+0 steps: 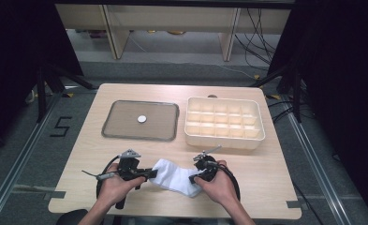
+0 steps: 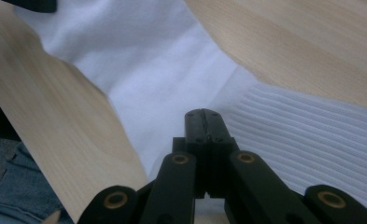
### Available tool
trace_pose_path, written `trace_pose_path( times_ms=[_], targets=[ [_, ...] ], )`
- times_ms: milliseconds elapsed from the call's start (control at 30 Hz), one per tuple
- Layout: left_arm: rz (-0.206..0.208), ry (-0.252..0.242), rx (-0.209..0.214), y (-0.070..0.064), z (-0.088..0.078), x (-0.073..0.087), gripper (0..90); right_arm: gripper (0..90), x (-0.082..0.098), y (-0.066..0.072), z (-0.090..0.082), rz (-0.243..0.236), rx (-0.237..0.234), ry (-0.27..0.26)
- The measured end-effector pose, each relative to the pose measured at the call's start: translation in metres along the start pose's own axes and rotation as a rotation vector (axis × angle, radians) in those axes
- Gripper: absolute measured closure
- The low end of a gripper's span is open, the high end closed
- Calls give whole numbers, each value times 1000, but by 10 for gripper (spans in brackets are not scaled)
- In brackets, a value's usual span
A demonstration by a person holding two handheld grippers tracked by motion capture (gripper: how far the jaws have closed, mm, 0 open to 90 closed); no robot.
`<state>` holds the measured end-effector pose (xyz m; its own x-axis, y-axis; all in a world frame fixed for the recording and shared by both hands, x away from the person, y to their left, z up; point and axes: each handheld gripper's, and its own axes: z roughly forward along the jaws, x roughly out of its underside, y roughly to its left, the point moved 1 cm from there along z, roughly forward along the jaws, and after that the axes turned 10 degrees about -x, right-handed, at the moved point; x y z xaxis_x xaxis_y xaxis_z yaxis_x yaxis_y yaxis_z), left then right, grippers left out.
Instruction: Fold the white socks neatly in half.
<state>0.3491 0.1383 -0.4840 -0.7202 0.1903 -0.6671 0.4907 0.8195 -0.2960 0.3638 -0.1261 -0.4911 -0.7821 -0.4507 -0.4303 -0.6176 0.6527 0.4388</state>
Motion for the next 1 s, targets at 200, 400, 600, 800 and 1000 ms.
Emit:
trace_pose_path(
  times_ms=[200,400,600,800,1000],
  targets=[
    [-4,-14,62,-9,-7,-6,819,900,2,-4,7,-3,-4,4],
    [-2,-23,103,-16,-9,-11,819,900,1,-4,9,-1,-12,2],
    [9,-33,146,-25,-10,-19,819,900,1,-4,9,9,-19,6],
    [11,-45,169,-30,-12,-24,820,900,0,-3,11,1,-28,4],
    [11,-56,196,-34,-12,-28,820,900,-2,-1,14,-7,-38,2]
  ],
)
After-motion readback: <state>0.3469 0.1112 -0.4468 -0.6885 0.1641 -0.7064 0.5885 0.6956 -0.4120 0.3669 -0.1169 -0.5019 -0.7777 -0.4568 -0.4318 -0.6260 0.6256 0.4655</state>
